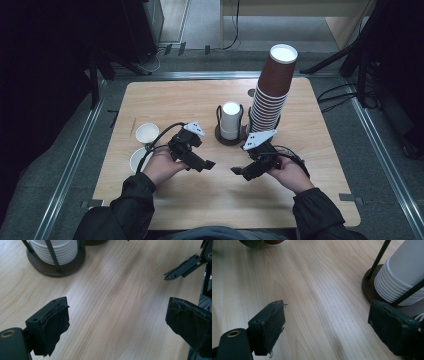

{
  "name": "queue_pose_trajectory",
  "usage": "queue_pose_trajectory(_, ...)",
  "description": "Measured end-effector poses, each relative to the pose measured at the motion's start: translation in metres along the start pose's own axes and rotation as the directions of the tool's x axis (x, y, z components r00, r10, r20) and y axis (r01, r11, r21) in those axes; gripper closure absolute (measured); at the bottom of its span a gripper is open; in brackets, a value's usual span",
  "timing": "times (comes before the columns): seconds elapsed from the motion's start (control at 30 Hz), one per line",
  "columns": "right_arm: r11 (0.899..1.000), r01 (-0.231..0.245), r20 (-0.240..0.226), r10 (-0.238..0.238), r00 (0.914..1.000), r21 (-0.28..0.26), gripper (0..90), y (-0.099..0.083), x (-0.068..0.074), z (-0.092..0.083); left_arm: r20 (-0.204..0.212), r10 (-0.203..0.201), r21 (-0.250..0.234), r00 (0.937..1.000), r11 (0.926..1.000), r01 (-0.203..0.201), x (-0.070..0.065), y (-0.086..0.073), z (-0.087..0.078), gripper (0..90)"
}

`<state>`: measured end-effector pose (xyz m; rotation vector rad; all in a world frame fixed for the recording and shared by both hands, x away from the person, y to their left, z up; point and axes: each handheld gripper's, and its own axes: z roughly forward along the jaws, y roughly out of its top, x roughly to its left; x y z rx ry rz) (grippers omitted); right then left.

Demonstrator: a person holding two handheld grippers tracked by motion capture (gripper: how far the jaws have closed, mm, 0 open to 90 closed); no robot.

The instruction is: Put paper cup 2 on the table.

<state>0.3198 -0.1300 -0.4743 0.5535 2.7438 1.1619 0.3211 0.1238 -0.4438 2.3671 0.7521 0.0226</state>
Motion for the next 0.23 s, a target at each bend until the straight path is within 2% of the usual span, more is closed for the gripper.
queue_pose_trajectory(0.23, 1.0, 0.013, 0.003, -0.013, 0.9999, 0.0, 14.7, -0.0011, -0.001, -0.0002, -0.03, 0.013, -0.002, 0.9995, 0.9999, -0.013, -0.0045, -0.0003, 0.0059, 5.0)
